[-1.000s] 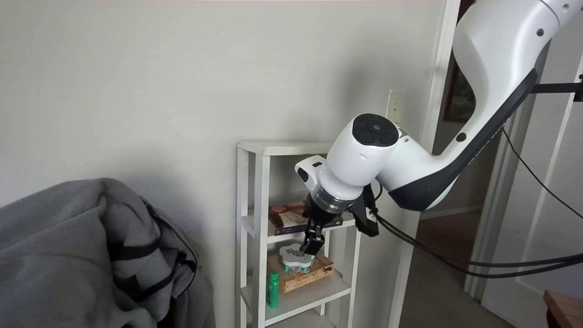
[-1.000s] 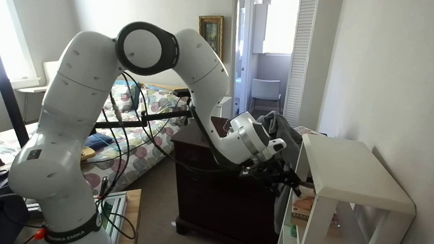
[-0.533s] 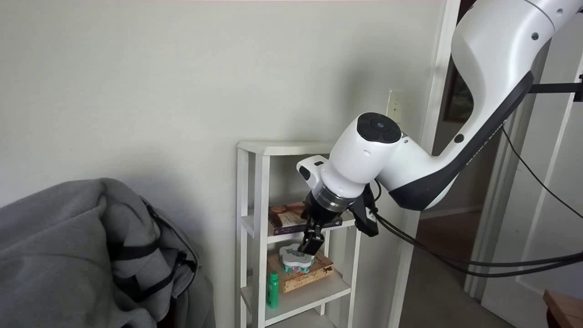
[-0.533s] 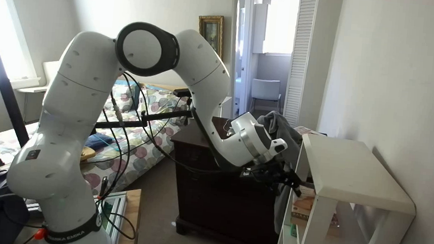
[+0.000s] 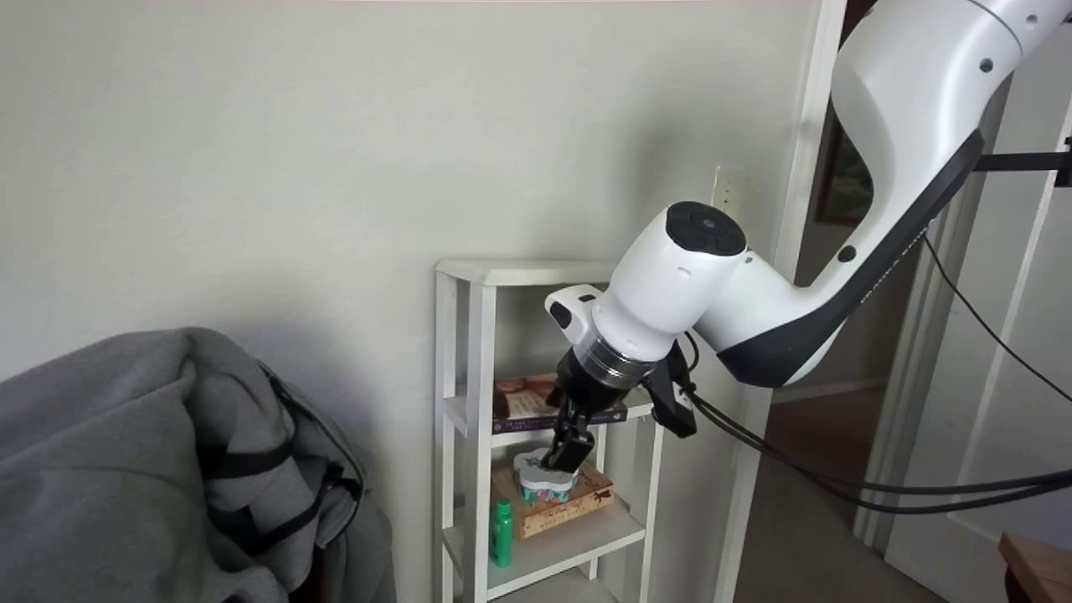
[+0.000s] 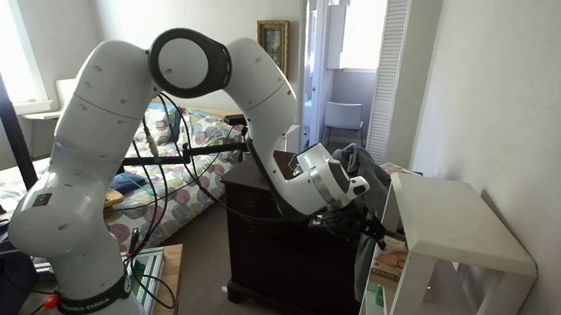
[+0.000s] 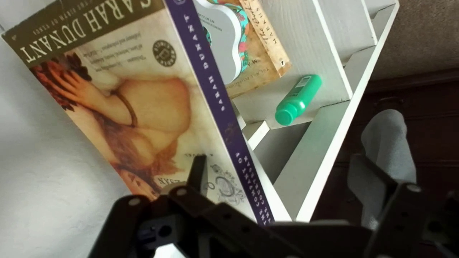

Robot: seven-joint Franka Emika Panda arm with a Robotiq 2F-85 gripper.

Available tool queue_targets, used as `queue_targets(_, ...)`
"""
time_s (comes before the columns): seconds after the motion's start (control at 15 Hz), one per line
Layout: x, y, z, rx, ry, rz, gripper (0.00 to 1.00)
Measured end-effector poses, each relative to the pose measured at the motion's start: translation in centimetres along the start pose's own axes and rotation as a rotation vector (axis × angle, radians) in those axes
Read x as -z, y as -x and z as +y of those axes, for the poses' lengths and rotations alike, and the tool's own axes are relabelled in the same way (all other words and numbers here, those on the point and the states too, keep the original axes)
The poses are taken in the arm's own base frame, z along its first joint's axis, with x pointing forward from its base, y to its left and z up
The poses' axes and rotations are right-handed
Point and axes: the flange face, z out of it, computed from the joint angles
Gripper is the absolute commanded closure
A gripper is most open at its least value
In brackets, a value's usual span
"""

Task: Move the book to the top of the shelf

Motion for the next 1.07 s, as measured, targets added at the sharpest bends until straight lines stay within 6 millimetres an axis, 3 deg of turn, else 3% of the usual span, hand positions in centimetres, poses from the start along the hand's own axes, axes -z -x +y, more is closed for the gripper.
queue_targets(0.33, 0.4, 0.2, -0.1, 0.0, 0.011, -0.009, 0.0)
queue_targets(0.73, 0.7, 0.4, 1.4, -0.022, 0.237, -0.118, 0.0)
queue_targets(1.07, 0.2, 1.0, 0.6, 0.043, 0.366, -0.204, 0.0)
